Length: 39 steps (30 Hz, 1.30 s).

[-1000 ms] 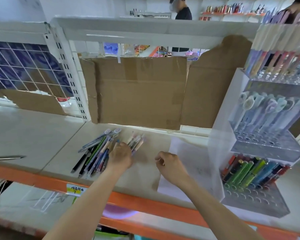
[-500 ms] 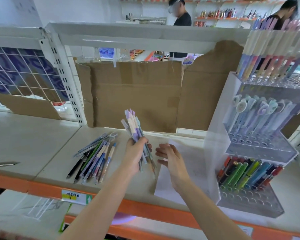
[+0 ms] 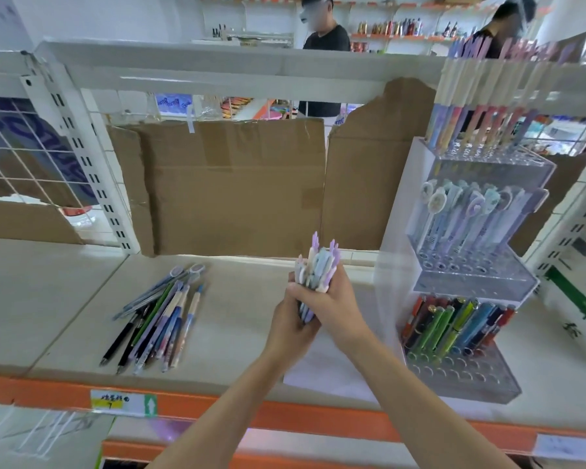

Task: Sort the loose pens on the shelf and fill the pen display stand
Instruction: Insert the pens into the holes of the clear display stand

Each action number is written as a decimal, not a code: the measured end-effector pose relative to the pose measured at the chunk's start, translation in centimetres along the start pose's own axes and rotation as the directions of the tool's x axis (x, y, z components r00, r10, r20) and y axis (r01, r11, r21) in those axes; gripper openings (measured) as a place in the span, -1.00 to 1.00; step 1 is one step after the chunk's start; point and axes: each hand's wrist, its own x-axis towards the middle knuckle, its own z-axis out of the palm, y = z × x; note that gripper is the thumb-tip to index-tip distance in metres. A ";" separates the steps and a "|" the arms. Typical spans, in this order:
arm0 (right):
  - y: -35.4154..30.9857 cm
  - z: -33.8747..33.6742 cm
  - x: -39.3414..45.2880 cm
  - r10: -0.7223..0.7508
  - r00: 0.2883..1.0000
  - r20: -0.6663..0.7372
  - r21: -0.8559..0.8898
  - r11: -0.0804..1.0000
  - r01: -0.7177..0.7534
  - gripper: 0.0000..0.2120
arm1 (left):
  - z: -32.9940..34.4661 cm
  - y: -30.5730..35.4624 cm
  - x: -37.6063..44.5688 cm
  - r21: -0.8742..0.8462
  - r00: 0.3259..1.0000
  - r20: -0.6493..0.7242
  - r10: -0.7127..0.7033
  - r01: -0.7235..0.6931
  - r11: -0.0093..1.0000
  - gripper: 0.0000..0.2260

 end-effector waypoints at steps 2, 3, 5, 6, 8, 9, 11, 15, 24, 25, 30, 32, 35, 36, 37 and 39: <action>0.4 0.0 -0.4 -0.011 1.000 0.021 -0.012 1.000 0.011 -0.59 | 0.1 -1.1 -0.6 0.030 0.997 -0.004 -0.074 0.074 0.997 -0.59; 0.6 0.0 -0.5 -0.013 0.999 0.031 -0.001 1.000 0.013 -0.59 | 0.1 -1.6 -1.1 0.062 0.993 -0.017 -0.115 0.116 0.991 -0.62; 1.1 0.2 -0.9 0.002 1.000 0.028 0.019 1.000 -0.003 -0.57 | 0.1 -2.7 -1.9 0.094 0.985 -0.022 -0.170 0.171 0.981 -0.67; 1.5 0.4 -1.0 0.017 1.000 0.027 0.027 0.999 -0.018 -0.56 | 0.1 -3.0 -2.1 0.102 0.983 -0.013 -0.181 0.182 0.978 -0.71; 2.0 0.6 -1.2 0.057 0.998 0.019 0.016 0.998 -0.058 -0.60 | -0.1 -2.8 -2.1 0.130 0.983 0.020 -0.181 0.177 0.976 -0.87; 2.0 0.6 -1.2 0.079 0.997 0.006 -0.014 0.997 -0.079 -0.64 | -0.2 -2.4 -2.1 0.137 0.984 0.037 -0.176 0.170 0.976 -0.82; 1.3 0.3 -0.7 0.098 0.995 -0.012 -0.051 0.994 -0.098 -0.70 | -0.3 -1.6 -1.8 0.101 0.975 0.098 -0.198 0.188 0.977 -0.78; -2.1 -1.6 0.3 0.113 0.992 0.062 0.069 0.991 -0.117 -0.71 | -2.0 1.5 -0.3 -0.227 0.892 0.420 -0.170 0.284 0.932 -0.88; -8.8 -7.1 0.3 0.088 0.996 0.016 -0.456 0.887 -0.071 -0.65 | 0.6 6.9 1.8 -0.543 0.858 0.505 -0.094 0.400 0.738 -0.87; -8.9 -7.7 -0.2 0.101 0.995 0.016 -0.499 0.863 -0.080 -0.62 | 1.0 7.2 2.1 -0.566 0.877 0.474 -0.076 0.369 0.737 -0.86; -9.9 -9.7 -2.1 0.007 0.998 -0.057 -0.552 0.833 -0.037 -0.75 | 2.9 8.3 2.8 -0.578 0.915 0.402 -0.026 0.276 0.768 -0.80; -10.7 -10.0 -2.4 -0.063 0.993 -0.098 -0.575 0.818 -0.004 -0.76 | 3.6 9.1 3.2 -0.553 0.926 0.377 -0.010 0.234 0.800 -0.79; -12.9 -10.7 -1.8 -0.199 0.964 -0.176 -0.602 0.797 0.055 -0.77 | 4.4 11.2 4.8 -0.555 0.945 0.321 0.059 0.137 0.820 -0.78; -14.0 -11.1 -1.3 -0.233 0.952 -0.196 -0.585 0.807 0.077 -0.78 | 4.5 12.1 5.5 -0.555 0.952 0.299 0.068 0.115 0.824 -0.77; -15.2 -11.6 -0.8 -0.252 0.944 -0.214 -0.541 0.835 0.101 -0.80 | 4.5 12.8 6.3 -0.553 0.958 0.279 0.063 0.107 0.826 -0.75; -17.5 -12.7 0.3 -0.273 0.930 -0.245 -0.408 0.899 0.157 -0.84 | 4.3 14.1 7.8 -0.550 0.966 0.256 0.025 0.124 0.826 -0.74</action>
